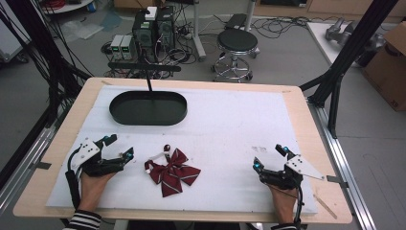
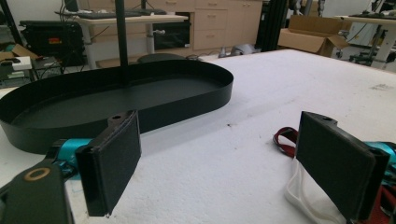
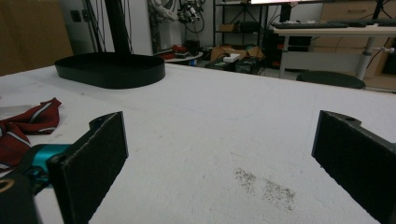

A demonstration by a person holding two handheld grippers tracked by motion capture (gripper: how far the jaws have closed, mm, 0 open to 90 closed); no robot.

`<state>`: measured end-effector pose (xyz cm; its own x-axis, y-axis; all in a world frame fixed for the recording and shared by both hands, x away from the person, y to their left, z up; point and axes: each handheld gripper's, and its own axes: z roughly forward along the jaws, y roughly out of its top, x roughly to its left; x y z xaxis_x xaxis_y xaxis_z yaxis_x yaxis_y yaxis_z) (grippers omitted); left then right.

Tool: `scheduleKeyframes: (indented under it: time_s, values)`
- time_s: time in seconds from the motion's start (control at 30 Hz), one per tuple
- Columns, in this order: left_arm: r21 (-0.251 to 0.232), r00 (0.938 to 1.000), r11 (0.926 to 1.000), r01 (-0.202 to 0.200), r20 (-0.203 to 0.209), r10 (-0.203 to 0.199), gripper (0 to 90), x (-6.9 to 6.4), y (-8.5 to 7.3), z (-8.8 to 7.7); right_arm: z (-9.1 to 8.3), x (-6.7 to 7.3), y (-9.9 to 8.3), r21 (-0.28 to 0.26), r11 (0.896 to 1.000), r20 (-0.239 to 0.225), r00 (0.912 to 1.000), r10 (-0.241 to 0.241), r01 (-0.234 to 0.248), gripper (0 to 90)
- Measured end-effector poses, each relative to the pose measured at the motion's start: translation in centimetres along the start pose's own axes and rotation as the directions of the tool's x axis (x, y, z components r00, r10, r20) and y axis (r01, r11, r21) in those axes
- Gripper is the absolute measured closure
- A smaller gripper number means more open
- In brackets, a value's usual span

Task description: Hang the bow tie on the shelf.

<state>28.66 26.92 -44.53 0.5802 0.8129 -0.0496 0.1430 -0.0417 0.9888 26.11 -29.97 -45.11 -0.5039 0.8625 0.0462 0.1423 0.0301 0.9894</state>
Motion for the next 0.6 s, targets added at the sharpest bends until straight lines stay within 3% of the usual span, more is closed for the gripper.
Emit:
scheduleKeyframes:
  time_s: [0.17,0.33,0.5,0.6]
  values:
    - [0.038,0.9996,0.9991,-0.016,0.022,0.015,14.9,-0.6,1.2,-0.1,0.0,0.0,0.0,0.000,1.000,0.001,1.0000,0.001,-0.001,2.4]
    - [0.071,0.9968,0.9969,-0.034,0.075,0.029,14.9,-1.8,2.5,0.5,0.0,0.0,0.0,0.001,1.000,-0.001,1.0000,0.003,-0.003,2.5]
    - [0.116,0.9949,0.9917,-0.054,0.091,0.044,14.9,-2.7,4.4,1.3,0.0,0.0,0.0,-0.001,1.000,-0.002,1.0000,-0.003,0.003,2.4]
    - [0.156,0.9921,0.9850,-0.073,0.113,0.056,15.0,-3.1,5.4,1.9,0.0,0.0,0.0,0.001,1.000,-0.002,1.0000,0.001,-0.001,2.4]
